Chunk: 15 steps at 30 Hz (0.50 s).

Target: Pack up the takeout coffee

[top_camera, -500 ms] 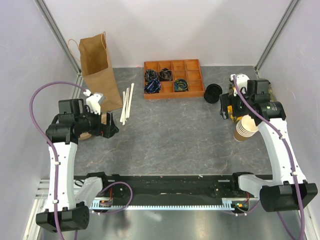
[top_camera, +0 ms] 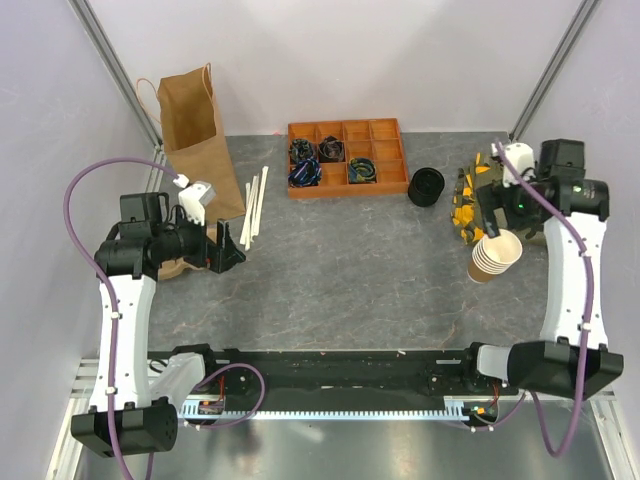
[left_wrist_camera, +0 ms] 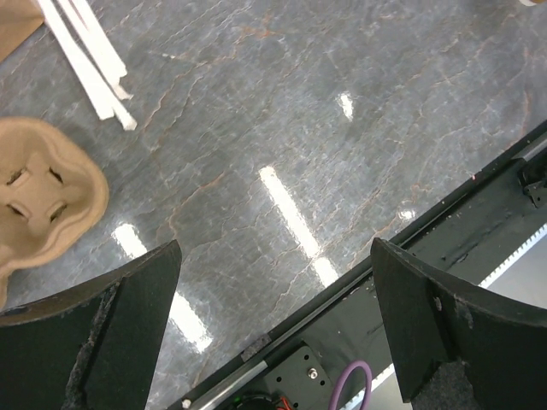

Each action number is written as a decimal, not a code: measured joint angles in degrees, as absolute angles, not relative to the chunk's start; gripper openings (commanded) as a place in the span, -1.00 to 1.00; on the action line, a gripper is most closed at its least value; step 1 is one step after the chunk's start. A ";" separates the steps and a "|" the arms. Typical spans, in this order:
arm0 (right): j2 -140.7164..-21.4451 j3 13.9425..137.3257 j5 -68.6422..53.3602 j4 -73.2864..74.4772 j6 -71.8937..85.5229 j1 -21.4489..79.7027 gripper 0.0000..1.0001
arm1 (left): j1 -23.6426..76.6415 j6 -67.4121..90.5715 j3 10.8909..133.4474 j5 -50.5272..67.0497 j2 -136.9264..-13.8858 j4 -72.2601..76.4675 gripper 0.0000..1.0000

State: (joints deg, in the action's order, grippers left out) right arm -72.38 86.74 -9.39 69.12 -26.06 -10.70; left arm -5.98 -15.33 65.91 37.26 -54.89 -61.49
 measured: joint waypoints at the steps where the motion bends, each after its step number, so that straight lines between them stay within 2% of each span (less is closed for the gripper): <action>1: -73.36 87.46 -9.65 70.46 -27.46 -12.86 0.96 | -5.98 -15.51 65.91 37.76 -54.89 -61.39 0.99; 15: -79.11 90.56 -11.03 76.44 -42.04 -28.84 0.95 | -5.98 -16.29 63.37 42.83 -55.24 -59.51 0.98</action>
State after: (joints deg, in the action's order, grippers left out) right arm -79.11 90.56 -11.03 76.44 -42.04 -28.84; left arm -5.98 -16.29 63.37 42.83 -55.24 -59.51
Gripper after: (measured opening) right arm 0.979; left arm 0.991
